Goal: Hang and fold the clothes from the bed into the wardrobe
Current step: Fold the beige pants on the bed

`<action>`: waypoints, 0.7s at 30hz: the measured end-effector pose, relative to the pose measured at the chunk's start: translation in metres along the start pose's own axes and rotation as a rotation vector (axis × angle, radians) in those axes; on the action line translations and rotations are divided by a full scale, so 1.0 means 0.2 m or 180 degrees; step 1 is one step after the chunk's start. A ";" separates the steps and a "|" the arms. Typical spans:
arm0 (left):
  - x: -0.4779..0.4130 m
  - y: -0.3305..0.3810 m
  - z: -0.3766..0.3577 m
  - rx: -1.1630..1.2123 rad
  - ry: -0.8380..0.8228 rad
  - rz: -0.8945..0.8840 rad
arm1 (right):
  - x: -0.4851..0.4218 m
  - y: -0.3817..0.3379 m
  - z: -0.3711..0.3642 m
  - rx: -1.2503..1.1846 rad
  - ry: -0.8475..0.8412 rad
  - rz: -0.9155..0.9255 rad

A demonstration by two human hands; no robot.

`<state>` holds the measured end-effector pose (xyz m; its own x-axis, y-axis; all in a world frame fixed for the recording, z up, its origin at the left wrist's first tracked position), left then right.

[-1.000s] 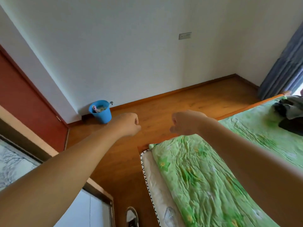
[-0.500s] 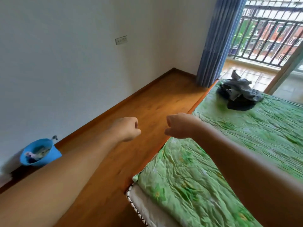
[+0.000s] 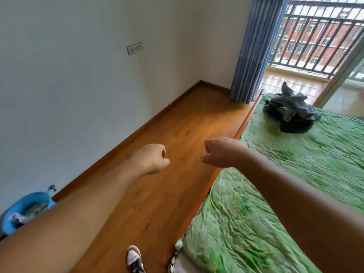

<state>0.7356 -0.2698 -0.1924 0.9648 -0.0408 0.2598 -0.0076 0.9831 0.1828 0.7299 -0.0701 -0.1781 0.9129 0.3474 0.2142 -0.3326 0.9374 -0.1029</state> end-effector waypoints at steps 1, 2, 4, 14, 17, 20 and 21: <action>-0.08 -0.06 0.03 -0.0022 0.0010 -0.0053 | -0.09 -0.03 0.00 -0.0008 0.0025 -0.0050; -0.17 -0.12 0.05 -0.0039 0.0021 -0.0116 | -0.18 -0.06 0.00 -0.0023 0.0034 -0.0107; -0.35 -0.27 0.11 -0.0087 0.0043 -0.0252 | -0.38 -0.13 -0.03 -0.0078 0.0022 -0.0227; -1.12 -1.06 0.45 -0.0411 -0.0160 -0.0434 | -1.21 -0.48 0.06 -0.0321 -0.0215 -0.0755; -1.30 -1.10 0.49 -0.0485 -0.0168 -0.0510 | -1.28 -0.45 0.09 -0.0374 -0.0134 -0.0913; -1.44 -1.03 0.48 -0.0479 -0.0258 -0.0665 | -1.29 -0.36 0.11 -0.0386 -0.0106 -0.1107; -1.48 -0.98 0.48 -0.0479 -0.0290 -0.0740 | -1.29 -0.32 0.11 -0.0396 -0.0130 -0.1182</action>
<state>0.4270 -0.4683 -0.2141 0.9085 -0.2772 0.3127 0.2565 0.9607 0.1064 0.5111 -0.2196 -0.2058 0.9547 -0.0120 0.2972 0.0521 0.9905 -0.1274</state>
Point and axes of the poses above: each hand's wrist, its own x-axis away from the middle knuckle, its own z-axis out of the back of the hand, y = z × x, the point moved 10 cm from there along -x, towards the middle knuckle, and after that the axes turned 7 degrees about z, right-handed, at the moved point
